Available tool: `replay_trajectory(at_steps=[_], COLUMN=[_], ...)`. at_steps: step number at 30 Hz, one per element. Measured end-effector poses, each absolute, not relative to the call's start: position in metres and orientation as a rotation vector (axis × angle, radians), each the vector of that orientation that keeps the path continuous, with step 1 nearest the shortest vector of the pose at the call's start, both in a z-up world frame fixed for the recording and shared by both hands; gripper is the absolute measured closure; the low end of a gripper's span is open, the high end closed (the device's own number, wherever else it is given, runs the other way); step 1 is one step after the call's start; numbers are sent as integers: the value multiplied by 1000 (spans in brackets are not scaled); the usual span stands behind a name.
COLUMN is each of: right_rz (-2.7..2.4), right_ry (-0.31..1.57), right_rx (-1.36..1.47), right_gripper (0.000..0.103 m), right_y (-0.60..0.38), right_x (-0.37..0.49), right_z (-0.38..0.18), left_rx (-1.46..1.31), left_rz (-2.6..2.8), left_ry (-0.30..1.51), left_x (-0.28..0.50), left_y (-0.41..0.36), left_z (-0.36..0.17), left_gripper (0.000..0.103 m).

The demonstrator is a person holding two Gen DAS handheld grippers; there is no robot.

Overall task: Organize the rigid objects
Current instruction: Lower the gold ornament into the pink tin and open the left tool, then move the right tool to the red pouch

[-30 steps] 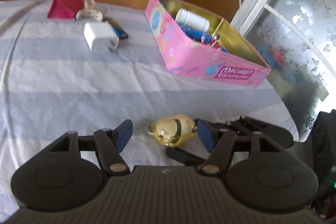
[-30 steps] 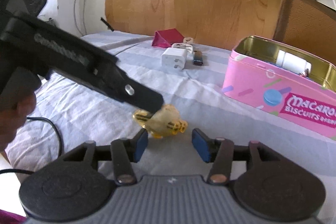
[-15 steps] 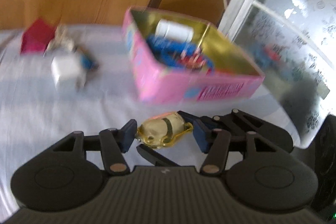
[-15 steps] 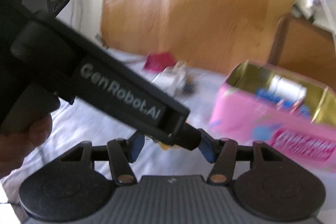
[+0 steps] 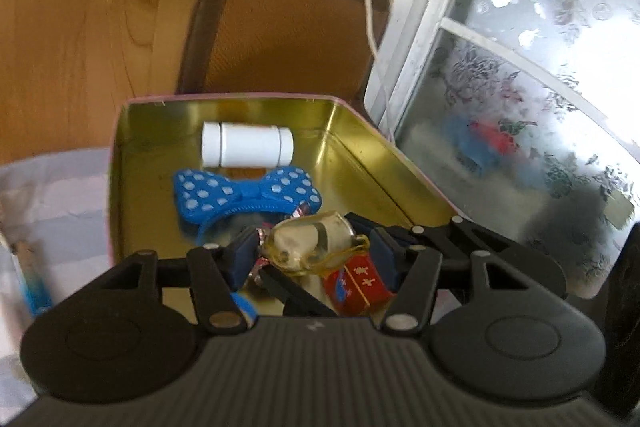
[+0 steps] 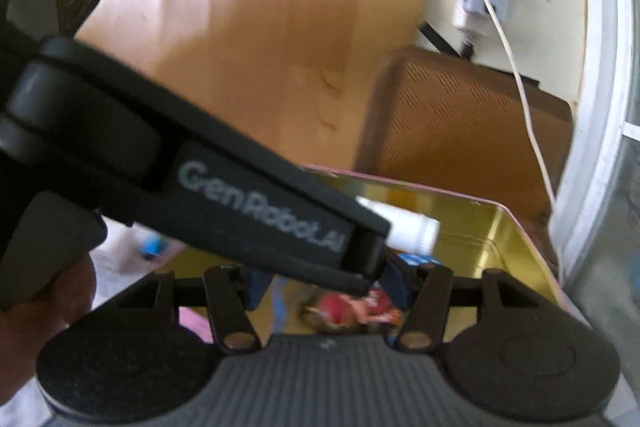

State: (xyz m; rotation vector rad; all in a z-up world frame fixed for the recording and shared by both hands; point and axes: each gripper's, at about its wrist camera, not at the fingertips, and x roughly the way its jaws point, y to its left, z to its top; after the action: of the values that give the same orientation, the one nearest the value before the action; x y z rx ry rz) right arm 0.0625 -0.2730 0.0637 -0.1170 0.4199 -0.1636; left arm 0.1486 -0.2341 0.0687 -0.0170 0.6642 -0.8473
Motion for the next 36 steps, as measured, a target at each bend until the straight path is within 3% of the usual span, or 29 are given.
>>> replay_trajectory(at_steps=[3, 13, 20, 26, 31, 36], right_rz=[-245, -260, -108, 83, 144, 98], right_ry=[455, 333, 249, 324, 433, 485], right_rx=[-120, -67, -81, -121, -150, -321], right_gripper=[36, 39, 41, 55, 77, 78], right_y=[-280, -262, -204, -144, -95, -44], right_x=[69, 35, 29, 68, 129, 204], right_z=[52, 65, 91, 79, 70, 56], left_rx=[-27, -116, -72, -35, -143, -154], left_rz=[-808, -638, -287, -32, -32, -65], left_ry=[622, 457, 564, 564, 534, 526], left_x=[144, 123, 123, 128, 129, 130], left_y=[-227, -93, 29, 97, 112, 109], left_z=[71, 82, 30, 2, 4, 8], left_gripper=[39, 37, 37, 37, 37, 35])
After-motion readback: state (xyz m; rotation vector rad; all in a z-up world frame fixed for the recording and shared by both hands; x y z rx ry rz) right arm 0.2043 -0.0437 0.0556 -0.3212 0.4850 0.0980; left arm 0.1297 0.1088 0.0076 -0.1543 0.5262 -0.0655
